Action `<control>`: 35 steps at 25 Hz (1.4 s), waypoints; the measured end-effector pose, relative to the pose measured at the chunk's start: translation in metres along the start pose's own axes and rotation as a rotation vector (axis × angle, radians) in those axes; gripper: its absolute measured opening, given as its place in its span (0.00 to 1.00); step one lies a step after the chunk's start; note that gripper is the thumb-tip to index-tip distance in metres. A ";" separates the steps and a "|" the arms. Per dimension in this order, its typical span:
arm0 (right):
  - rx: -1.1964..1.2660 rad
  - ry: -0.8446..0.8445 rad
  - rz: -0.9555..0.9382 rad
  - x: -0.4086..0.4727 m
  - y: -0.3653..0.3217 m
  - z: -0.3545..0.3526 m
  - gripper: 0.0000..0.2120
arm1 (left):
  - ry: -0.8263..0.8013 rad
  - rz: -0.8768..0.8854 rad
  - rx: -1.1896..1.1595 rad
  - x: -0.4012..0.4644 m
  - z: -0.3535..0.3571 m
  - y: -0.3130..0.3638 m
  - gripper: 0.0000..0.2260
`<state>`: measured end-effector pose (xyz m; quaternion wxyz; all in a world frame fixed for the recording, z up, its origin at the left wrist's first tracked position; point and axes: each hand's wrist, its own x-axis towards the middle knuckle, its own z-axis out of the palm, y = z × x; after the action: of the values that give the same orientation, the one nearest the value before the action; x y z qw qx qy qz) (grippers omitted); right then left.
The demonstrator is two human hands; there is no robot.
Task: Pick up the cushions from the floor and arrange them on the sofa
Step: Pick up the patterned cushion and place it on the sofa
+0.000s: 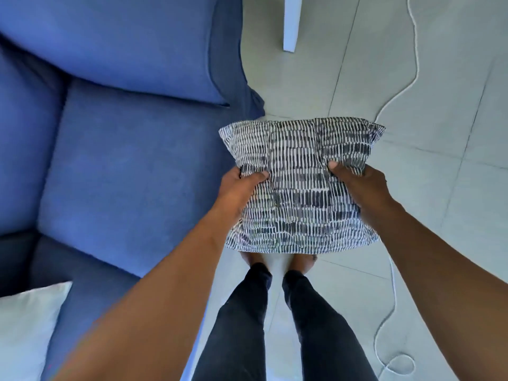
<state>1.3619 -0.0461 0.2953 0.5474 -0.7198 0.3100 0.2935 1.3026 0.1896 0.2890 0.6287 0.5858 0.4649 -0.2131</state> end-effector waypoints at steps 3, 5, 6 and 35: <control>-0.029 -0.066 -0.107 -0.061 -0.068 0.015 0.24 | 0.067 0.151 -0.109 -0.066 -0.039 0.046 0.15; -0.060 -0.114 -0.169 -0.090 -0.104 0.039 0.21 | 0.142 0.215 -0.188 -0.094 -0.075 0.062 0.18; -0.082 -0.137 -0.193 -0.100 -0.117 0.050 0.17 | 0.174 0.226 -0.235 -0.105 -0.091 0.066 0.23; -0.757 -0.780 -0.524 -0.168 -0.263 0.611 0.17 | 0.943 0.097 -0.745 -0.065 -0.506 0.035 0.18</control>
<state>1.4063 0.6228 0.4429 0.3805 -0.7563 -0.2277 0.4811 1.1303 0.6521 0.4220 0.5268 0.3781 0.7096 0.2755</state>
